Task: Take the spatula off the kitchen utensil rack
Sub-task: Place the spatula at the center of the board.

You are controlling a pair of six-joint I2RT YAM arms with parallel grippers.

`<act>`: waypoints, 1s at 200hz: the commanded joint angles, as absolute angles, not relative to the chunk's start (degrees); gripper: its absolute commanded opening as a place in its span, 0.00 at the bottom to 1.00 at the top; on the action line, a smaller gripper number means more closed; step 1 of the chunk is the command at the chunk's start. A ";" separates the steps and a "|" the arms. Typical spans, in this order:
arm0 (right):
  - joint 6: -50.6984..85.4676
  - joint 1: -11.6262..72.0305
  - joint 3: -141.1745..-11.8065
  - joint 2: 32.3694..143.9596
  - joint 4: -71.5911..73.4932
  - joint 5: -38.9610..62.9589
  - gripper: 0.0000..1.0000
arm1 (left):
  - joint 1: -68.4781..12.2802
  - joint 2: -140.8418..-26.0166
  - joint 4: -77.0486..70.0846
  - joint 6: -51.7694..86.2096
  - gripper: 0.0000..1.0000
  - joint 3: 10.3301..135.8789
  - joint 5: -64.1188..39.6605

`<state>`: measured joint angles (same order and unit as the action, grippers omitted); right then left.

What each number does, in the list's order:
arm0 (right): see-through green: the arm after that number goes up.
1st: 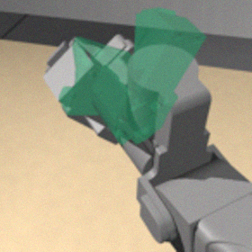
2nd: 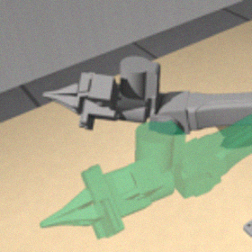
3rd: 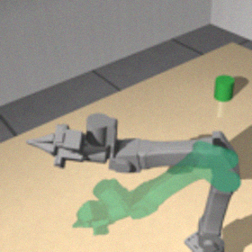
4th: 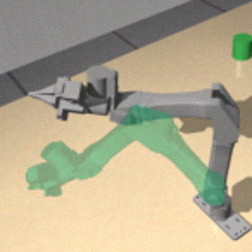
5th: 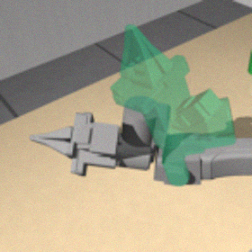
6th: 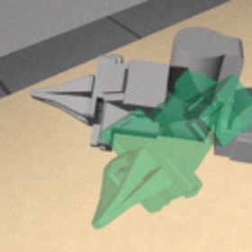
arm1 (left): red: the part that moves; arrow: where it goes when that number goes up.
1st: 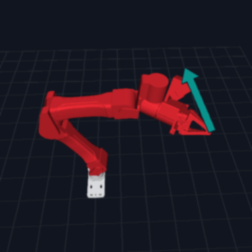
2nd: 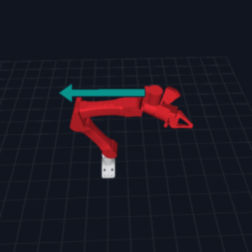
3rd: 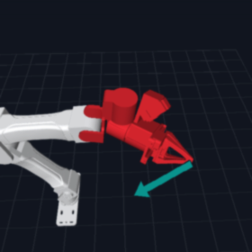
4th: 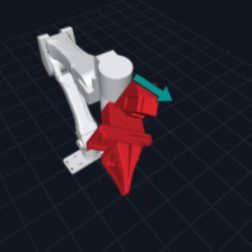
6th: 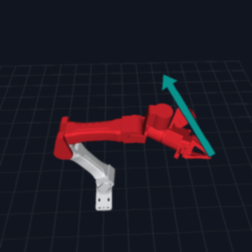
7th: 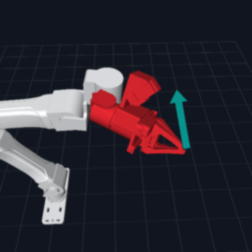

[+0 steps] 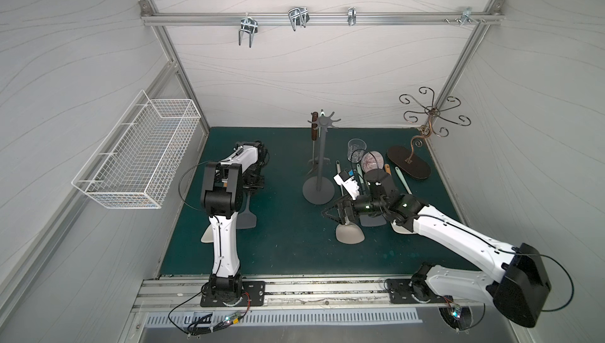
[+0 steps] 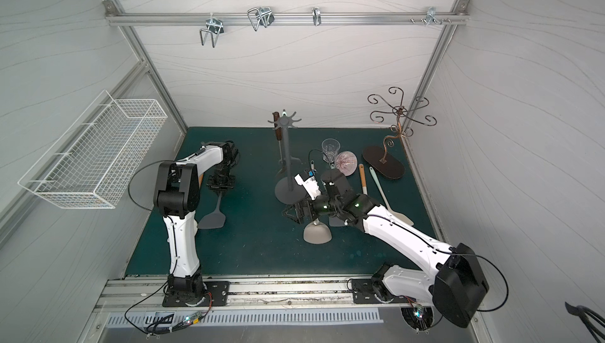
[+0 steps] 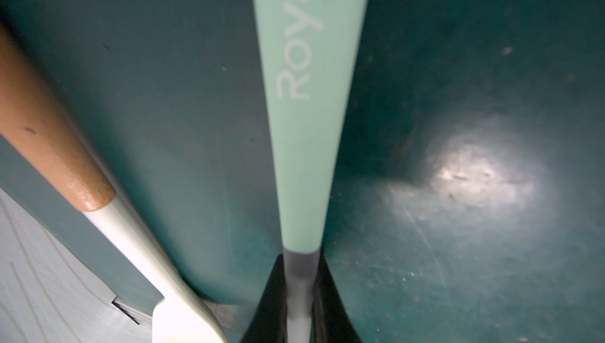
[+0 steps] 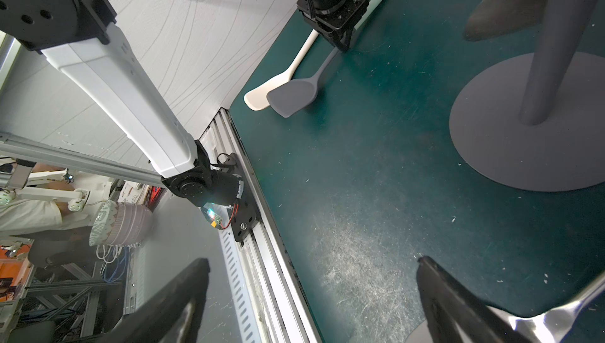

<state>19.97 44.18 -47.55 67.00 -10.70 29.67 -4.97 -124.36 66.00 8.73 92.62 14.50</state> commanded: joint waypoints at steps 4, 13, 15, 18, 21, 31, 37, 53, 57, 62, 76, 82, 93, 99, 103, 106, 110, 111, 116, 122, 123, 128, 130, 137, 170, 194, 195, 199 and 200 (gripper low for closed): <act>19.98 44.36 -48.43 67.32 -10.79 30.94 0.99 | -4.66 -126.30 67.98 8.53 0.09 93.56 13.46; 20.00 44.33 -48.47 67.32 -10.81 30.96 0.99 | -4.68 -126.31 68.11 8.57 0.12 93.60 13.43; 19.96 44.37 -48.50 67.39 -10.81 30.99 0.99 | -4.66 -126.30 68.18 8.51 0.13 93.60 13.44; 19.96 44.37 -48.56 67.41 -10.91 30.94 0.99 | -4.68 -126.26 68.20 8.45 0.14 93.66 13.33; 19.99 44.34 -48.64 67.41 -11.01 30.94 0.99 | -4.66 -126.24 68.28 8.48 0.16 93.65 13.21; 19.97 44.38 -48.78 67.46 -11.16 31.03 0.99 | -4.66 -126.25 68.38 8.34 0.20 93.75 13.09; 20.05 44.38 -48.78 67.41 -11.14 31.00 0.99 | -4.66 -126.22 68.38 8.35 0.22 93.61 13.07; 20.20 44.36 -48.93 67.49 -11.16 31.09 0.99 | -4.66 -125.98 68.47 8.28 0.29 93.52 12.46; 20.26 44.32 -48.95 67.50 -11.12 31.11 0.99 | -4.66 -125.91 68.47 8.27 0.30 93.52 12.34; 20.37 44.36 -48.96 67.46 -11.16 31.14 0.99 | -4.70 -125.83 68.47 8.27 0.31 93.52 12.32; 20.41 44.38 -49.04 67.35 -11.29 31.11 0.99 | -4.68 -125.58 68.55 8.32 0.34 93.54 12.30; 20.42 44.33 -49.04 67.24 -11.42 31.11 0.99 | -4.66 -125.43 68.70 8.31 0.36 93.69 12.13; 20.48 44.30 -49.00 66.98 -11.59 30.81 0.99 | -4.66 -124.85 69.14 8.20 0.39 93.94 12.04; 20.48 44.32 -49.04 66.89 -11.81 30.53 0.99 | -4.66 -124.32 69.17 8.25 0.42 93.95 12.05; 20.48 44.38 -49.16 66.88 -12.06 30.42 0.99 | -4.67 -123.91 69.17 8.33 0.43 93.97 12.04; 20.36 44.32 -49.26 66.84 -12.44 30.33 0.99 | -4.66 -123.66 69.26 8.31 0.44 94.07 12.03; 20.27 44.38 -49.45 66.88 -13.04 30.16 0.99 | -4.71 -123.26 69.37 8.27 0.45 94.17 12.04; 20.24 44.34 -49.51 66.88 -13.16 30.11 0.99 | -4.68 -123.20 69.40 8.31 0.45 94.19 12.04; 20.17 44.36 -49.80 66.84 -13.70 29.91 0.99 | -4.66 -122.68 69.55 8.38 0.47 94.41 12.04; 20.12 44.32 -49.98 66.76 -14.41 29.80 0.99 | -4.66 -122.08 69.61 8.46 0.49 94.53 12.13; 20.08 44.35 -50.04 66.78 -14.50 29.80 0.99 | -4.66 -121.99 69.65 8.49 0.49 94.55 12.13; 19.94 44.36 -50.24 66.79 -15.11 29.80 0.99 | -4.70 -121.37 69.80 8.54 0.51 94.76 12.22; 19.84 44.33 -50.38 66.75 -15.42 29.79 0.99 | -4.69 -121.18 69.83 8.57 0.51 94.86 12.33; 19.55 44.30 -50.82 66.71 -16.57 29.58 0.99 | -4.66 -120.50 70.02 8.62 0.53 95.31 12.22; 18.99 44.32 -52.28 64.51 -20.11 26.69 0.99 | -4.67 -115.97 70.64 8.68 0.62 96.71 11.05; 19.26 44.38 -53.34 63.34 -21.04 25.57 0.99 | -4.66 -111.50 70.55 8.88 0.70 98.04 10.11; 19.30 44.34 -53.39 63.31 -21.15 25.53 0.99 | -4.66 -111.30 70.57 8.92 0.70 98.15 10.02; 19.32 44.37 -53.64 63.13 -21.49 25.28 0.99 | -4.72 -110.61 70.66 8.89 0.71 98.54 9.61; 19.28 44.33 -53.71 63.12 -21.56 25.21 0.99 | -4.74 -110.37 70.66 8.88 0.71 98.62 9.51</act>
